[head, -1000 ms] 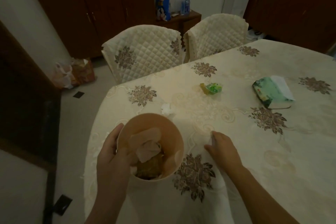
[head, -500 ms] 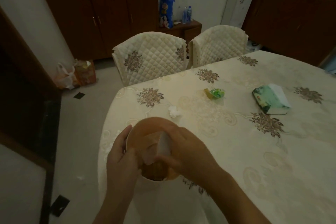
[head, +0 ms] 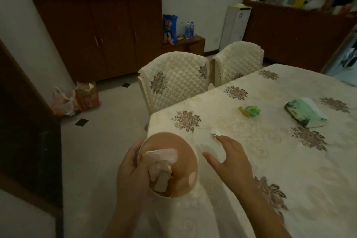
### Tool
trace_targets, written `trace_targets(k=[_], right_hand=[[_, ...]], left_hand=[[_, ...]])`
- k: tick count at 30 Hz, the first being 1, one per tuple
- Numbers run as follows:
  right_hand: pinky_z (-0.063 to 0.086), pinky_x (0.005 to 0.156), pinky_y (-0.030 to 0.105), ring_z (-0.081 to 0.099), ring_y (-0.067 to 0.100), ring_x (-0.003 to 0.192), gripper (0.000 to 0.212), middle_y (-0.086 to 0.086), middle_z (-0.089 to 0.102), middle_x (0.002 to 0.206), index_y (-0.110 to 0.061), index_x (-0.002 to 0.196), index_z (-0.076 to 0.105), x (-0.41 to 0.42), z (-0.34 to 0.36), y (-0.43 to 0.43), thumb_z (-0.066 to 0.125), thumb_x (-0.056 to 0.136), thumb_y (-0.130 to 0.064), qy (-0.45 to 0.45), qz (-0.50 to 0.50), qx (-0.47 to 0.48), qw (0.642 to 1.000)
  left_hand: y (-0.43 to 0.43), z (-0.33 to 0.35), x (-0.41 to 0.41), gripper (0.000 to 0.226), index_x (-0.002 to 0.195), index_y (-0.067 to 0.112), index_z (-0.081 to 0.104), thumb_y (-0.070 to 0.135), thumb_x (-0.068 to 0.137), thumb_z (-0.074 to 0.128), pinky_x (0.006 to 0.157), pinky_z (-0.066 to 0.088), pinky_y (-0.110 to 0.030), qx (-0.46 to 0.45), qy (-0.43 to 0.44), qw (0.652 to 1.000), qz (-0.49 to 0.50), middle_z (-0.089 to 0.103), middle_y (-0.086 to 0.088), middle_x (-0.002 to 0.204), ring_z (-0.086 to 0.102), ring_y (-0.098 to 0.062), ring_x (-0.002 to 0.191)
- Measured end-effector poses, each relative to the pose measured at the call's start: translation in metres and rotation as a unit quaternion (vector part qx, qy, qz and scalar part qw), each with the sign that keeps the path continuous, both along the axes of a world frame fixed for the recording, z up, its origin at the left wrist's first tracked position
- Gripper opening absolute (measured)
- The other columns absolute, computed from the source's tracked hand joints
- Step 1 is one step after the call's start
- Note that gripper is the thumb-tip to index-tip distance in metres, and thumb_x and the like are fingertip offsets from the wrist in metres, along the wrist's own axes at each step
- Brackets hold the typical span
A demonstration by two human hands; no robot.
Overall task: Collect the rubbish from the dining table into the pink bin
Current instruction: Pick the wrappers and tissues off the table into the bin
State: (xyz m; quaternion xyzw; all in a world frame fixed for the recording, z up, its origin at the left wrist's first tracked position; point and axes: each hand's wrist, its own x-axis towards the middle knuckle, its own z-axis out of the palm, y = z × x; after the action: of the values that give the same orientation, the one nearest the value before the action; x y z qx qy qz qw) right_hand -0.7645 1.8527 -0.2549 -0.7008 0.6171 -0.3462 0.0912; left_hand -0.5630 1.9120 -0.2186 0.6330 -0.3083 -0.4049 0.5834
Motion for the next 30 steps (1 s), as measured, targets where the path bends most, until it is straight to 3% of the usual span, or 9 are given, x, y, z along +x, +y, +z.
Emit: trace_targets(k=[4, 9, 12, 16, 19, 21, 24, 27, 30], right_hand=[[0.035, 0.097, 0.03, 0.047, 0.026, 0.118, 0.054, 0.011, 0.056, 0.125, -0.011, 0.121, 0.05, 0.008, -0.012, -0.011, 0.069, 0.076, -0.033, 0.0, -0.058, 0.039, 0.998], [0.031, 0.107, 0.041, 0.036, 0.029, 0.128, 0.066, 0.014, 0.043, 0.139, -0.01, 0.131, 0.037, 0.006, -0.045, -0.043, 0.065, 0.078, -0.037, 0.08, -0.086, 0.151, 0.981], [0.027, 0.109, 0.04, 0.029, 0.029, 0.132, 0.068, 0.014, 0.034, 0.145, -0.013, 0.135, 0.031, 0.006, -0.062, -0.07, 0.063, 0.08, -0.038, 0.104, -0.099, 0.187, 0.972], [0.029, 0.107, 0.044, 0.025, 0.034, 0.133, 0.062, 0.015, 0.027, 0.148, -0.016, 0.135, 0.032, 0.001, -0.079, -0.116, 0.062, 0.082, -0.021, 0.086, -0.133, 0.207, 0.965], [0.042, 0.091, 0.051, 0.046, 0.044, 0.114, 0.035, 0.026, 0.051, 0.126, -0.007, 0.116, 0.056, -0.004, -0.093, -0.135, 0.051, 0.081, -0.01, 0.031, -0.141, 0.209, 0.967], [0.047, 0.079, 0.051, 0.056, 0.044, 0.097, 0.034, 0.027, 0.063, 0.105, -0.002, 0.1, 0.064, -0.007, -0.101, -0.139, 0.044, 0.075, -0.013, -0.017, -0.151, 0.214, 0.965], [0.045, 0.081, 0.04, 0.061, 0.038, 0.091, 0.019, 0.024, 0.067, 0.099, 0.0, 0.096, 0.065, -0.008, -0.085, -0.145, 0.059, 0.079, -0.004, -0.056, -0.167, 0.161, 0.971], [0.04, 0.073, 0.005, 0.058, 0.015, 0.08, 0.021, 0.008, 0.066, 0.094, -0.009, 0.098, 0.065, 0.001, -0.036, -0.148, 0.066, 0.078, -0.002, -0.117, -0.168, 0.046, 0.978], [0.037, 0.077, 0.0, 0.053, 0.002, 0.084, 0.02, -0.006, 0.062, 0.093, -0.014, 0.098, 0.064, 0.023, 0.015, -0.149, 0.065, 0.078, -0.012, -0.127, -0.124, -0.079, 0.981]], left_hand=[[-0.018, -0.002, 0.034, 0.032, 0.112, 0.033, 0.062, 0.026, 0.081, 0.057, 0.093, 0.048, -0.047, 0.004, -0.025, 1.0, 0.004, 0.067, 0.01, 0.108, 0.061, -0.019, 0.104], [-0.055, -0.006, 0.054, 0.032, 0.115, 0.027, 0.06, 0.015, 0.086, 0.053, 0.094, 0.048, -0.046, 0.016, -0.018, 1.0, -0.009, 0.065, 0.004, 0.111, 0.06, -0.021, 0.105], [-0.085, -0.008, 0.059, 0.037, 0.105, 0.035, 0.061, 0.007, 0.081, 0.053, 0.093, 0.049, -0.046, 0.028, -0.005, 0.999, -0.031, 0.065, 0.002, 0.112, 0.061, -0.022, 0.105], [-0.135, -0.005, 0.055, 0.03, 0.091, 0.041, 0.062, 0.019, 0.071, 0.057, 0.088, 0.051, -0.043, 0.03, -0.003, 0.997, -0.074, 0.067, 0.01, 0.105, 0.063, -0.017, 0.1], [-0.17, -0.001, 0.049, 0.031, 0.09, 0.04, 0.063, 0.014, 0.075, 0.057, 0.083, 0.052, -0.037, 0.024, -0.014, 0.994, -0.103, 0.067, 0.015, 0.1, 0.063, -0.012, 0.096], [-0.19, 0.001, 0.043, 0.031, 0.102, 0.034, 0.064, 0.015, 0.077, 0.058, 0.084, 0.052, -0.037, 0.021, -0.021, 0.993, -0.115, 0.068, 0.01, 0.104, 0.063, -0.013, 0.099], [-0.214, 0.0, 0.033, 0.045, 0.114, 0.027, 0.062, 0.028, 0.069, 0.055, 0.081, 0.052, -0.033, 0.018, -0.029, 0.989, -0.146, 0.068, 0.009, 0.107, 0.063, -0.01, 0.098], [-0.229, 0.001, 0.022, 0.037, 0.11, 0.029, 0.063, 0.025, 0.075, 0.056, 0.079, 0.052, -0.032, 0.01, -0.037, 0.984, -0.173, 0.069, 0.01, 0.102, 0.064, -0.011, 0.096], [-0.241, 0.0, 0.012, 0.032, 0.111, 0.023, 0.063, 0.022, 0.079, 0.06, 0.075, 0.052, -0.03, 0.012, -0.028, 0.978, -0.206, 0.07, 0.006, 0.099, 0.065, -0.013, 0.093]])
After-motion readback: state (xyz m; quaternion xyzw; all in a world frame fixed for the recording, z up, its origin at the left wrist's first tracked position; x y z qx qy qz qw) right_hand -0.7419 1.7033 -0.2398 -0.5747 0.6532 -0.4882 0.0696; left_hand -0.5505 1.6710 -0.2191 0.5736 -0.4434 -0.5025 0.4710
